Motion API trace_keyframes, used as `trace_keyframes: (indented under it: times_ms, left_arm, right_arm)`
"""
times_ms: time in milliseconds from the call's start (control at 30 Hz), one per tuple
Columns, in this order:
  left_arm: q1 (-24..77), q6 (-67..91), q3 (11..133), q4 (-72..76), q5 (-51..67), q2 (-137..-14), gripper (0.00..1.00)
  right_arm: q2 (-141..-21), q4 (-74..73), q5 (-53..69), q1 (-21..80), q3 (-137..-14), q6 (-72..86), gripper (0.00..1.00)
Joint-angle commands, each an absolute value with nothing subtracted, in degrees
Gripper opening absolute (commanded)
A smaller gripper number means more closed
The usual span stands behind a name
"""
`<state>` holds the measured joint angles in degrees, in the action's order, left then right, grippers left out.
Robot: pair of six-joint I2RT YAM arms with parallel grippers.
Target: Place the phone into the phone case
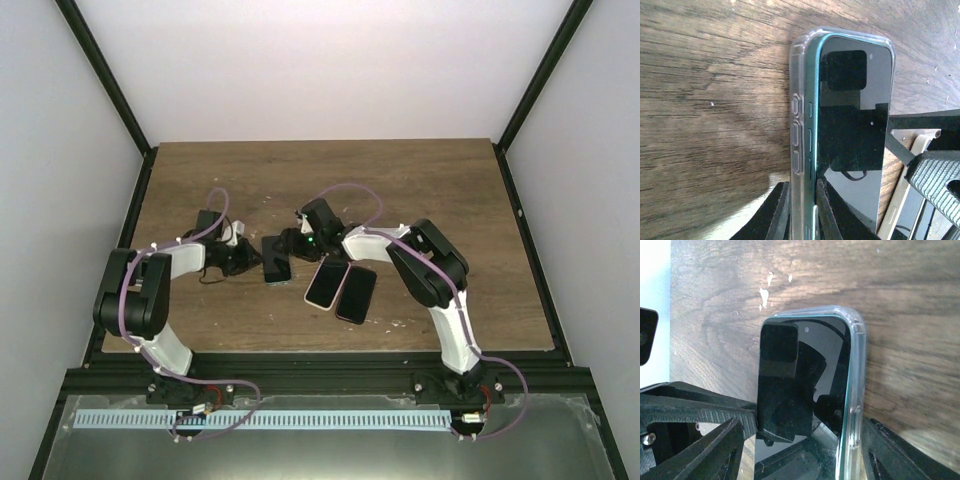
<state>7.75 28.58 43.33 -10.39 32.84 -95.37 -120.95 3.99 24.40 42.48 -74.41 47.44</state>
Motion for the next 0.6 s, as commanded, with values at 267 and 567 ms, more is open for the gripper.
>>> trace_keyframes:
  times_ms: [267,567]
  left_arm:
    - [7.3,27.16,40.84,-10.9,31.96,-96.61,0.08]
    - [6.87,27.33,40.82,-12.28,31.05,-95.5,0.11]
  right_arm:
    - [-122.47,16.7,37.73,43.9,-74.07,55.2,0.68]
    - [-120.75,23.85,41.87,43.86,-71.37,58.45,0.69]
